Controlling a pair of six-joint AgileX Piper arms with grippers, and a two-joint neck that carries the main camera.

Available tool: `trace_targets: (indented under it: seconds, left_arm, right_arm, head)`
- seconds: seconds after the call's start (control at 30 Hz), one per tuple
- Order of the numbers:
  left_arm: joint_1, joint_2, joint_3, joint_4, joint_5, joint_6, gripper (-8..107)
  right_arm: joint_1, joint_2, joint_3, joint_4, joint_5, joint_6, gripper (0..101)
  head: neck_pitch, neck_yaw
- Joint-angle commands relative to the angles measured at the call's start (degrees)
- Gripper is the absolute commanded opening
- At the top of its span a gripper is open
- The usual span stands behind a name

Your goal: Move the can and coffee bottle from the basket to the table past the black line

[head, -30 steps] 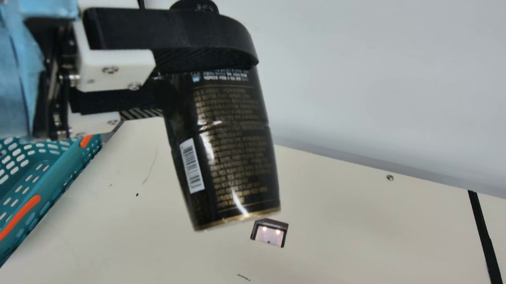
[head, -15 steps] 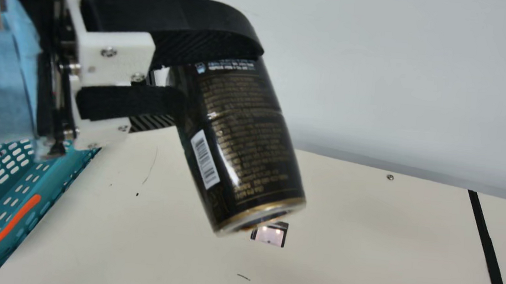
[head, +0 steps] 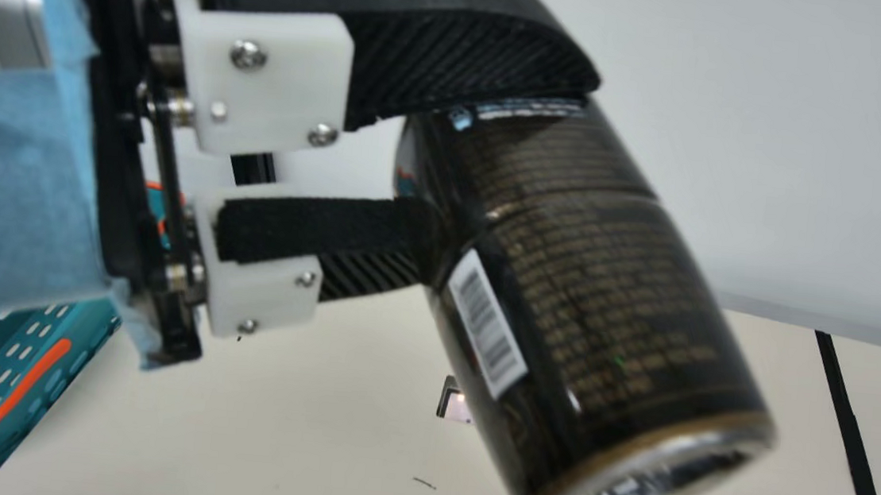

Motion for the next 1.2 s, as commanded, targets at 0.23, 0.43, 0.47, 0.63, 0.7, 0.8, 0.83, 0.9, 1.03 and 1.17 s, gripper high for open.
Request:
trace_targets:
  seconds: [0.23,0.43,0.47,0.63,0.7,0.8,0.83,0.9,1.03,1.17]
  left_arm:
    - [-0.4,0.1,0.0,-0.4,0.0,-0.9,10]
    - [-0.4,0.1,0.0,-0.4,0.0,-0.9,10]
    - [-0.4,0.1,0.0,-0.4,0.0,-0.9,10]
    - [0.1,0.2,0.2,-1.7,0.2,0.4,10]
    - [0.3,0.1,0.3,-2.1,-0.1,0.5,10]
    - [1.1,-0.1,0.9,-4.5,-0.9,1.0,10]
    - [1.3,-0.2,1.1,-5.5,-1.3,1.1,10]
    - [1.7,-0.4,1.6,-7.4,-2.1,1.2,10]
    - [2.1,-0.6,2.2,-8.2,-2.9,1.1,10]
    - [2.3,-0.7,2.3,-8.7,-2.8,1.2,10]
  right_arm:
    - [0.0,0.0,0.0,0.0,0.0,0.0,101]
    - [0.0,0.0,0.0,0.0,0.0,0.0,101]
    - [0.0,0.0,0.0,0.0,0.0,0.0,101]
    - [0.0,0.0,0.0,0.0,0.0,0.0,101]
    - [0.0,0.0,0.0,0.0,0.0,0.0,101]
    - [0.0,0.0,0.0,0.0,0.0,0.0,101]
    - [0.0,0.0,0.0,0.0,0.0,0.0,101]
    - [0.0,0.0,0.0,0.0,0.0,0.0,101]
    - [0.0,0.0,0.0,0.0,0.0,0.0,101]
    - [0.0,0.0,0.0,0.0,-0.1,0.0,101]
  head:
    - [-1.8,-0.3]
    - [-1.8,-0.3]
    - [-1.8,-0.3]
    - [-1.8,-0.3]
    - [-1.8,-0.3]
    - [-1.8,-0.3]
    - [-1.8,-0.3]
    - [-1.8,-0.3]
    - [-1.8,-0.3]
    - [-1.8,-0.3]
